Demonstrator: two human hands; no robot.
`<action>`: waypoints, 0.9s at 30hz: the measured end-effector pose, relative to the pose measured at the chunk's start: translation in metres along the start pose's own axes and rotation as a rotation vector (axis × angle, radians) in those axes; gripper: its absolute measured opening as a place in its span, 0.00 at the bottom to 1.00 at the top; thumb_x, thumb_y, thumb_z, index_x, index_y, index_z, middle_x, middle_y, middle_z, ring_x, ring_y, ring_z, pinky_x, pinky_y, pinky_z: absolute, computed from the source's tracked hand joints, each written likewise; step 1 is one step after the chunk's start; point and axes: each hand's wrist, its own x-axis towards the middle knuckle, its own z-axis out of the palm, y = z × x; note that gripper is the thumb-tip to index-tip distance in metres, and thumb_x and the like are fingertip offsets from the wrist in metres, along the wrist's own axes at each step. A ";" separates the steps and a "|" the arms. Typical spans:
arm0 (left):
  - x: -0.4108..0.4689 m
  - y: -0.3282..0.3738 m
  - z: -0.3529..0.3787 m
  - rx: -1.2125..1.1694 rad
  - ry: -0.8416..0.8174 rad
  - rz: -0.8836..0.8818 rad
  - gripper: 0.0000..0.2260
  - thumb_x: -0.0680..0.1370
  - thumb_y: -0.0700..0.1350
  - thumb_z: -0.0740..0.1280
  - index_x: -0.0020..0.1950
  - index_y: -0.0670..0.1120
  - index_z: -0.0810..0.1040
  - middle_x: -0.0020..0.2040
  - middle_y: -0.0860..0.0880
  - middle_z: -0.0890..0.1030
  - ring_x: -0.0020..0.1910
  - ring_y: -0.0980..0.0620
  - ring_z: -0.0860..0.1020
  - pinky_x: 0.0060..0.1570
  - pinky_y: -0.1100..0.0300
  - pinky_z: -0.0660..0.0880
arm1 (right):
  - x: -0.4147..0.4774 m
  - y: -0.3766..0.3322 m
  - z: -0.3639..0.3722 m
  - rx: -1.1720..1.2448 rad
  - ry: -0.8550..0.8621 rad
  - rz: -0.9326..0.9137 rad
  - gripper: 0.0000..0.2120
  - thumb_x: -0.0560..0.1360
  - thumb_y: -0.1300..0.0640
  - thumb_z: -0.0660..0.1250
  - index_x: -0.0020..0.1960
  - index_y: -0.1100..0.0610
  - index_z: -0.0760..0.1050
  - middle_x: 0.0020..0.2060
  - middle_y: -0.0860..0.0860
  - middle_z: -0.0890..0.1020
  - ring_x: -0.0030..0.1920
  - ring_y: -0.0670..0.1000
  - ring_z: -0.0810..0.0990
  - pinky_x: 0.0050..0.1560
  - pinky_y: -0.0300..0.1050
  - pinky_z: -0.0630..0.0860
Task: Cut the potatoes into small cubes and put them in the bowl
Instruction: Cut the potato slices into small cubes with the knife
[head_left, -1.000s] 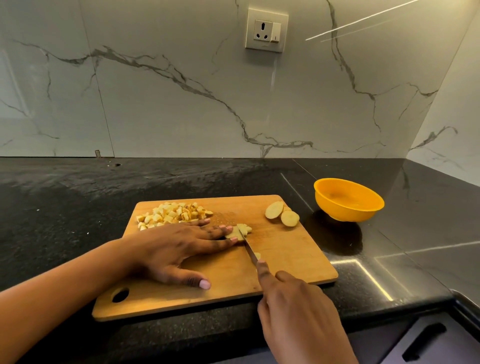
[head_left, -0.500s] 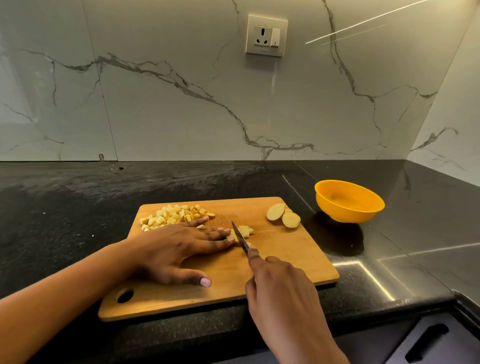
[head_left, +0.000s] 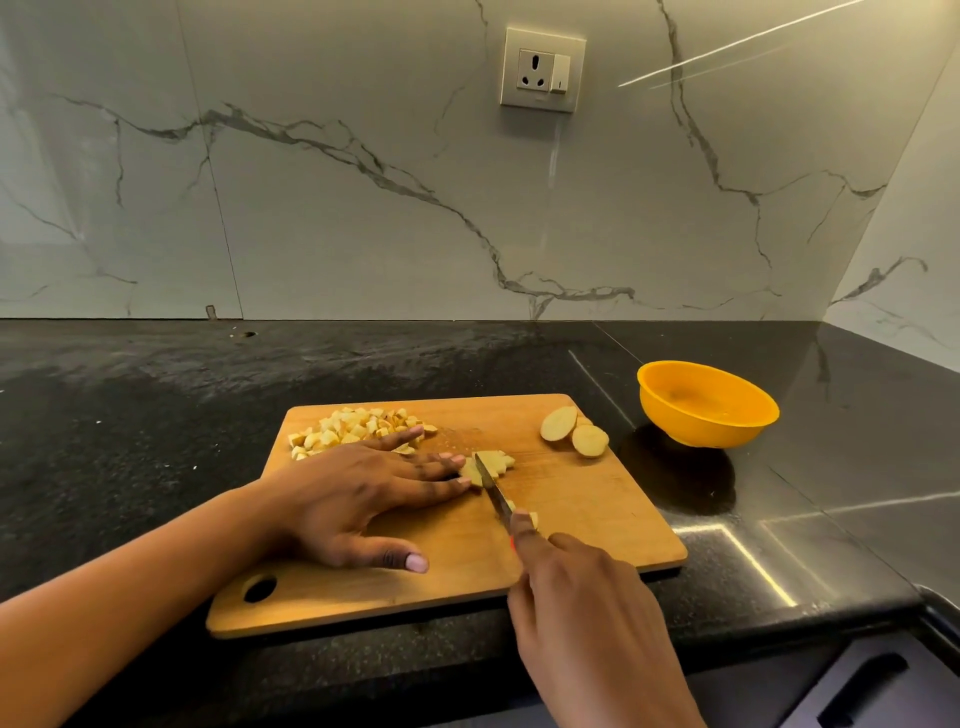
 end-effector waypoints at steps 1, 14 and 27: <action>-0.001 -0.001 0.000 0.013 0.005 0.000 0.37 0.73 0.73 0.40 0.76 0.54 0.50 0.76 0.55 0.53 0.73 0.67 0.43 0.70 0.63 0.30 | 0.000 0.000 -0.001 0.007 0.019 0.001 0.26 0.82 0.49 0.51 0.77 0.49 0.48 0.57 0.46 0.74 0.53 0.47 0.75 0.43 0.38 0.65; 0.001 -0.004 0.002 0.083 -0.061 -0.034 0.39 0.70 0.75 0.36 0.76 0.55 0.46 0.76 0.56 0.53 0.74 0.66 0.44 0.70 0.59 0.27 | 0.014 -0.010 0.008 -0.064 0.036 -0.024 0.25 0.83 0.53 0.50 0.77 0.52 0.49 0.57 0.48 0.74 0.53 0.49 0.75 0.43 0.39 0.65; 0.001 -0.005 0.004 0.101 -0.027 -0.029 0.36 0.73 0.73 0.37 0.76 0.57 0.49 0.76 0.58 0.54 0.74 0.66 0.45 0.69 0.58 0.26 | -0.005 -0.005 -0.001 -0.107 -0.151 -0.068 0.28 0.82 0.53 0.53 0.78 0.51 0.45 0.62 0.50 0.71 0.56 0.51 0.75 0.45 0.41 0.66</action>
